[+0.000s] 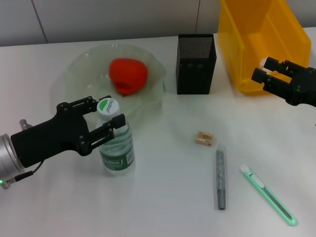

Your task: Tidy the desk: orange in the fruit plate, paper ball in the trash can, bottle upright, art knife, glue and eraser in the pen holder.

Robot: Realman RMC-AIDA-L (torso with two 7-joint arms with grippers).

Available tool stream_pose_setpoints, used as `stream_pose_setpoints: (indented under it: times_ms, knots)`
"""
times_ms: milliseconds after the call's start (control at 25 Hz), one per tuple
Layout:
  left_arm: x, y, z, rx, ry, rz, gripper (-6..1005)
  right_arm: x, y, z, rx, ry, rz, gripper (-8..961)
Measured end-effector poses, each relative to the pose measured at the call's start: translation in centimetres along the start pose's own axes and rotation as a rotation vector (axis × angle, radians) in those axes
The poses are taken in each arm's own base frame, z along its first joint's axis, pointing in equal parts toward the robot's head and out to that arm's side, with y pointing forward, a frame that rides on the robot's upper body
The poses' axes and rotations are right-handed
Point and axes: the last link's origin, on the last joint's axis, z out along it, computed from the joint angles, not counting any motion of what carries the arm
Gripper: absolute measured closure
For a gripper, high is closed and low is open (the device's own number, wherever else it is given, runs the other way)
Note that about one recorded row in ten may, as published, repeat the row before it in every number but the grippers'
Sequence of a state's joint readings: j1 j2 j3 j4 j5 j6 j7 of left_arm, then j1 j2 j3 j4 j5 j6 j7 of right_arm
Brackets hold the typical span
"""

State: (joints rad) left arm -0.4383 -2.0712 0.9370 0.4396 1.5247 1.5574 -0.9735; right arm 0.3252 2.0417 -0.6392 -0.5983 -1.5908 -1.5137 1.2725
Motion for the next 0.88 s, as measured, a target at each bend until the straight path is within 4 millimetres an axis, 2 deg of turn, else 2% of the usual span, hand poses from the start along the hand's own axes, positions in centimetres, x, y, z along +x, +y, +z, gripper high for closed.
stream_pose_setpoints:
  times_ms: [160,280,520,680,760,800,880]
  knots:
    - [0.0,0.0,-0.2,0.003,0.003,-0.004,494,0.0,0.0,0.0,0.0,-0.001,0.001,338]
    - [0.1,0.1,-0.3,-0.006,0.003,-0.005,385,-0.1,0.0,0.0,0.002,-0.002,0.0,338]
    - [0.1,0.2,-1.0,0.006,0.008,0.004,261,0.0,0.0,-0.1,0.002,-0.002,0.0,339]
    - [1.2,-0.5,-3.1,0.063,0.03,0.005,178,0.0,-0.1,-0.2,0.006,-0.003,-0.004,339]
    - [1.2,-0.5,-3.1,0.063,0.03,0.005,180,-0.1,-0.1,-0.3,0.008,-0.003,-0.006,339]
    - [2.2,-1.1,-5.0,0.108,0.043,-0.025,181,-0.1,-0.1,-0.4,0.009,-0.003,-0.007,339]
    - [2.8,-1.0,-6.8,0.115,0.035,-0.04,183,-0.2,-0.1,-0.7,0.01,0.001,-0.014,339]
